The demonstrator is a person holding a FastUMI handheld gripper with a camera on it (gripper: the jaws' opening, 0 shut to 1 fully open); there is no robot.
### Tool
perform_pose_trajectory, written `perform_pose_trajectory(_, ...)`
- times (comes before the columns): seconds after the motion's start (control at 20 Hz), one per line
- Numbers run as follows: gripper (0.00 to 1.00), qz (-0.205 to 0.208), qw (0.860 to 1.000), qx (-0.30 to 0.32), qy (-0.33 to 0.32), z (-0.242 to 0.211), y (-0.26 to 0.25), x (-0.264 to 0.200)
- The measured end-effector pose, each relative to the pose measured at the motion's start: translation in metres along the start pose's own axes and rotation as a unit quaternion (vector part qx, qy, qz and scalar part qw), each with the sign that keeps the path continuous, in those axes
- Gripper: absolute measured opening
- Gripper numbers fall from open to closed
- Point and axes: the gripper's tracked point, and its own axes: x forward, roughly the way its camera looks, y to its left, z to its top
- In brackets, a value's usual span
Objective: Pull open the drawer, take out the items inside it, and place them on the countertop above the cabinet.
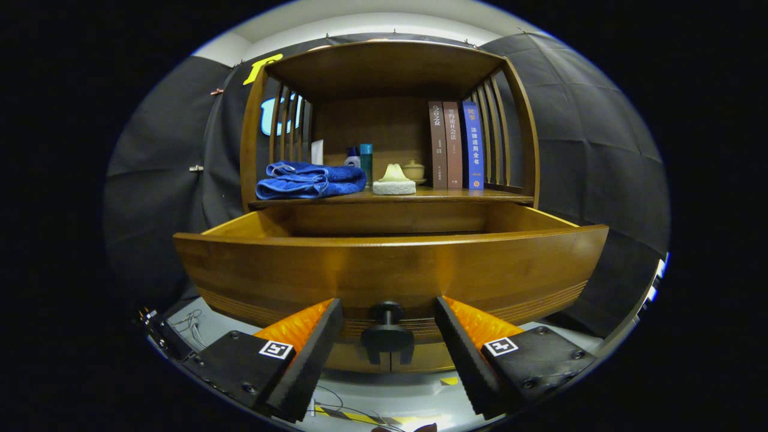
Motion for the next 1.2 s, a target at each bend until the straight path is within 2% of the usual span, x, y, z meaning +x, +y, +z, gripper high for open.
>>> perform_pose_trajectory(0.45, 1.0, -0.01, 1.0, 0.009, -0.007, 0.01, 0.002, 0.007)
perform_pose_trajectory(1.2, 1.0, -0.015, 1.0, 0.009, -0.022, 0.039, 0.004, 0.104)
